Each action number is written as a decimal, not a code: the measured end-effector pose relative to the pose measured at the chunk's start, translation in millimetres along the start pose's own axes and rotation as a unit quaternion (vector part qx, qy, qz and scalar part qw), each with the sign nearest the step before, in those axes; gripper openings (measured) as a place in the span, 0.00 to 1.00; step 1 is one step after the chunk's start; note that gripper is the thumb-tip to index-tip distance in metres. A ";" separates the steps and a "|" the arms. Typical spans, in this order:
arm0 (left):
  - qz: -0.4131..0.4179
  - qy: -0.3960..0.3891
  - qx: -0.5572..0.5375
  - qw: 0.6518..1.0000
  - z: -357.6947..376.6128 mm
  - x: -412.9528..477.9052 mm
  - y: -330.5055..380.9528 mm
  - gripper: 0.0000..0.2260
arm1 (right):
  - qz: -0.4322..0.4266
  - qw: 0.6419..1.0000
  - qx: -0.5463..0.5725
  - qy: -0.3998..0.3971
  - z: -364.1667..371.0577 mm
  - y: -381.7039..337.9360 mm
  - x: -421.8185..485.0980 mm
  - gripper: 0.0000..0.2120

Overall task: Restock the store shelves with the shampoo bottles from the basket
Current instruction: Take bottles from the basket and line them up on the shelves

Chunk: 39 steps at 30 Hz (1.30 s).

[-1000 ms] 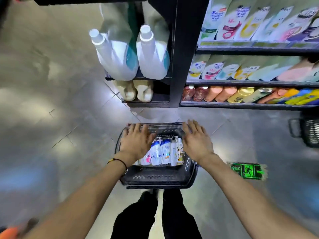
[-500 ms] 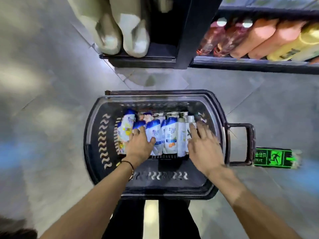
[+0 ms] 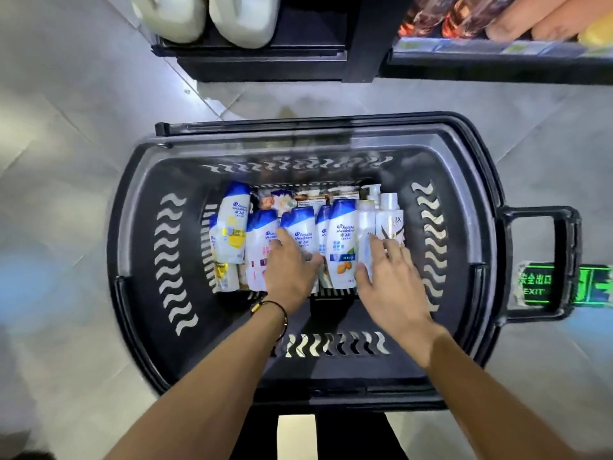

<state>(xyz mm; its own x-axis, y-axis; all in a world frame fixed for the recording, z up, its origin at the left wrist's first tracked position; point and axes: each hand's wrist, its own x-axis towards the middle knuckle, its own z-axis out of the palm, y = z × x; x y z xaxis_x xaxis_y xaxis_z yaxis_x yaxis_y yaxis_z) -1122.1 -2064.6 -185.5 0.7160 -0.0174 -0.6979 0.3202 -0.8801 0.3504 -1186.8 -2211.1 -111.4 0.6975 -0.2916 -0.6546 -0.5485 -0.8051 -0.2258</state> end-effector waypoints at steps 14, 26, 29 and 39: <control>-0.010 -0.013 -0.254 0.967 -55.4 5.1 -56.4 0.23 | 0.118 0.987 0.067 0.085 56.2 -40.9 49.8 0.34; 0.019 -0.103 -0.368 0.924 -107.9 -31.4 -51.7 0.19 | 0.105 0.958 0.254 0.085 29.0 -46.9 22.6 0.32; 0.043 -0.119 -0.368 0.921 -142.7 -55.7 -29.3 0.21 | 0.068 0.947 0.295 0.105 -14.7 -56.7 -9.6 0.31; 0.154 -0.094 -0.405 0.896 -323.1 -199.2 115.4 0.27 | -0.020 0.863 0.474 0.172 -260.2 -123.7 -155.2 0.27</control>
<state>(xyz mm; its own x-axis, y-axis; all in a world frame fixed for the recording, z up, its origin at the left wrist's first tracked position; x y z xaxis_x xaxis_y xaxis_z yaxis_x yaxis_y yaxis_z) -1027.3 -2009.3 195.8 0.7554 -0.3459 -0.5565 0.5255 -0.1873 0.8299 -1107.1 -2200.6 205.8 0.7302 -0.5413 -0.4169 -0.5386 -0.0806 -0.8387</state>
